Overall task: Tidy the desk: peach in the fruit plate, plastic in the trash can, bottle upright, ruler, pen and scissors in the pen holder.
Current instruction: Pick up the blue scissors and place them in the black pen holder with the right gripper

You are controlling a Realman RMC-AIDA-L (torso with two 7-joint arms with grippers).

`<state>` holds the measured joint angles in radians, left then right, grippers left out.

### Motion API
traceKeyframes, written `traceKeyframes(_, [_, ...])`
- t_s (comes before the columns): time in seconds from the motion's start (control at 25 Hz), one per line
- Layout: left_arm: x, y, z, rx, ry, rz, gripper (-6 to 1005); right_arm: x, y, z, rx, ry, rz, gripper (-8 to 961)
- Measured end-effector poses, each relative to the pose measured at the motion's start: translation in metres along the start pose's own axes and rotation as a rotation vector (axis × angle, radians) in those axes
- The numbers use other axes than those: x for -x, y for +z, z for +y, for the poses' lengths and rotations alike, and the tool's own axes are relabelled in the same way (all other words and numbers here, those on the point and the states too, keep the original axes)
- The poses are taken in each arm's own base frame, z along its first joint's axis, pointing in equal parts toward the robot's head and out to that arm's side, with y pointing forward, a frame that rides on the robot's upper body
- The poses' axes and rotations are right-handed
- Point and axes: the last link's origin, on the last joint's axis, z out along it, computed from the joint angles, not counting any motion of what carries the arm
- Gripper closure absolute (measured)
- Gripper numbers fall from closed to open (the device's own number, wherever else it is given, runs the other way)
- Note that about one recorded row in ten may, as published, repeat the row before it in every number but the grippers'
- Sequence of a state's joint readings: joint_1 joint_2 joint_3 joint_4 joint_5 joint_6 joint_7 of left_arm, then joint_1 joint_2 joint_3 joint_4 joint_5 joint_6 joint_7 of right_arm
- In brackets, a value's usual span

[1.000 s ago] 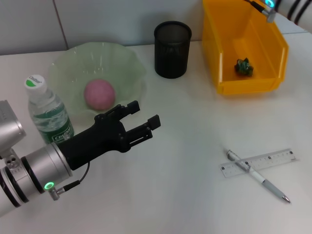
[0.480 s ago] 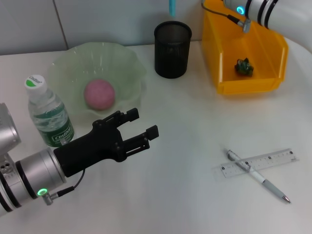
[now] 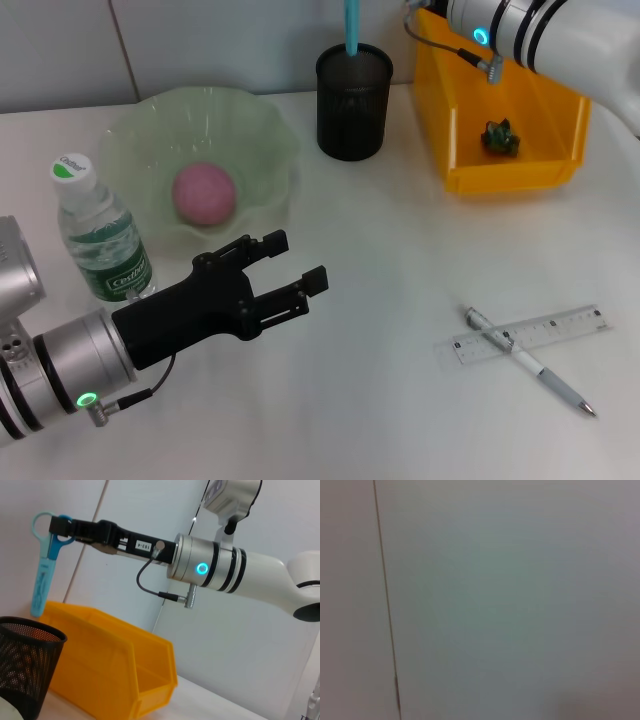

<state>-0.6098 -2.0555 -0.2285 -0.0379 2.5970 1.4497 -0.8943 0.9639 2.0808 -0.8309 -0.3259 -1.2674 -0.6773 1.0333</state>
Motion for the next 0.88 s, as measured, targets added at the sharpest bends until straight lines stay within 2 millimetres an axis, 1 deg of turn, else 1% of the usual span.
traceKeyframes(0.24, [0.0, -0.002, 0.0, 0.0, 0.001, 0.001, 192, -0.008, 0.0, 0.0, -0.01, -0.006, 0.036, 886])
traceKeyframes(0.4, [0.0, -0.002, -0.001, -0.002, 0.003, 0.0, 192, -0.01, 0.0, 0.001, -0.013, -0.015, 0.048, 887])
traceKeyframes(0.88, [0.0, -0.003, -0.001, -0.005, 0.001, 0.007, 192, -0.015, -0.001, 0.002, -0.009, -0.005, 0.063, 818])
